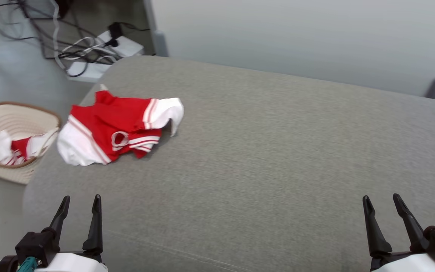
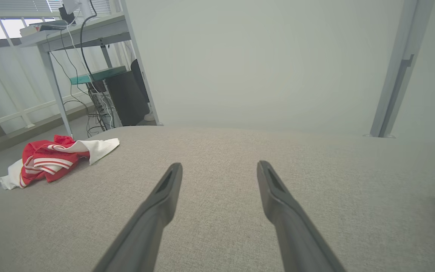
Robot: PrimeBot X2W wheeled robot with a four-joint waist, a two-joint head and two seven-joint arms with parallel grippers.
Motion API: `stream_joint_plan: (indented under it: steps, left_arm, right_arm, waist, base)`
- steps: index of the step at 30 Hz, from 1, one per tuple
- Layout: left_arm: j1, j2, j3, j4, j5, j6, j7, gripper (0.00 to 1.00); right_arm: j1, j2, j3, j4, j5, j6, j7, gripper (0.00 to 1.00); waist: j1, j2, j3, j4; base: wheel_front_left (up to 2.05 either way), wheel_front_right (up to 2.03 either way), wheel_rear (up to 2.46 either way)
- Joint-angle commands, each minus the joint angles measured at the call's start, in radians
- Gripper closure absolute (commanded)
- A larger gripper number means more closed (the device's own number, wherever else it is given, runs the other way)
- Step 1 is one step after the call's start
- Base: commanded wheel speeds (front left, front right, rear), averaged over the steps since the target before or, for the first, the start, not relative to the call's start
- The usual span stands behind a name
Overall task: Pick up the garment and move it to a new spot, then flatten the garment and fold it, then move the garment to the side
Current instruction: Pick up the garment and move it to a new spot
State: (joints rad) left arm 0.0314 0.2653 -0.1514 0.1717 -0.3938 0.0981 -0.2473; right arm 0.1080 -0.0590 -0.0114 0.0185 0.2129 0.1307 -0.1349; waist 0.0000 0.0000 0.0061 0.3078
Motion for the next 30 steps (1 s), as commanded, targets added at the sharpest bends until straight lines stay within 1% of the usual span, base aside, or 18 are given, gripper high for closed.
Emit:
stream_joint_plan:
  steps: [1,5,9,15,23,27,30]
  left_arm:
    - [-0.047,0.015,0.038,-0.022,-0.007,0.01,-0.008,0.0]
    - [-0.049,0.014,0.037,-0.015,-0.014,0.005,-0.009,0.0]
    - [-0.057,0.011,0.033,-0.008,-0.018,0.001,-0.009,0.0]
    - [-0.067,0.005,0.034,-0.004,-0.022,0.0,-0.011,0.0]
    - [-0.091,0.003,0.028,-0.013,-0.021,-0.008,-0.012,0.0]
    - [-0.147,0.024,0.025,-0.074,-0.015,-0.016,0.005,0.0]
    - [-0.245,0.064,0.016,-0.147,0.003,-0.033,0.054,0.0]
  right_arm:
    - [-0.037,-0.011,0.028,-0.029,-0.008,0.0,0.0,0.0]
    - [-0.037,-0.009,0.035,-0.025,-0.006,0.0,-0.001,0.0]
    - [-0.038,-0.009,0.042,-0.023,-0.005,0.0,-0.001,0.0]
    - [-0.047,-0.016,0.05,-0.025,-0.006,0.0,0.004,0.0]
    - [-0.056,-0.02,0.059,-0.02,0.0,0.0,0.005,0.0]
    - [-0.058,-0.021,0.057,-0.02,0.002,0.0,0.006,0.0]
    - [-0.064,-0.028,0.056,-0.023,-0.004,0.0,0.012,0.0]
  waist:
    - [0.0,0.0,0.001,0.062]
    - [0.0,0.0,0.002,0.116]
    - [0.0,0.0,0.008,0.139]
    - [0.0,0.0,0.022,0.143]
    - [0.0,0.0,0.028,0.128]
    - [0.0,0.0,0.033,0.123]
    - [0.0,0.0,0.044,0.115]
  base:
    - [0.0,0.0,0.0]
    - [0.0,0.0,0.0]
    - [0.0,0.0,0.0]
    - [0.0,0.0,0.0]
    - [0.0,0.0,0.0]
    - [0.0,0.0,0.0]
    - [0.0,0.0,0.0]
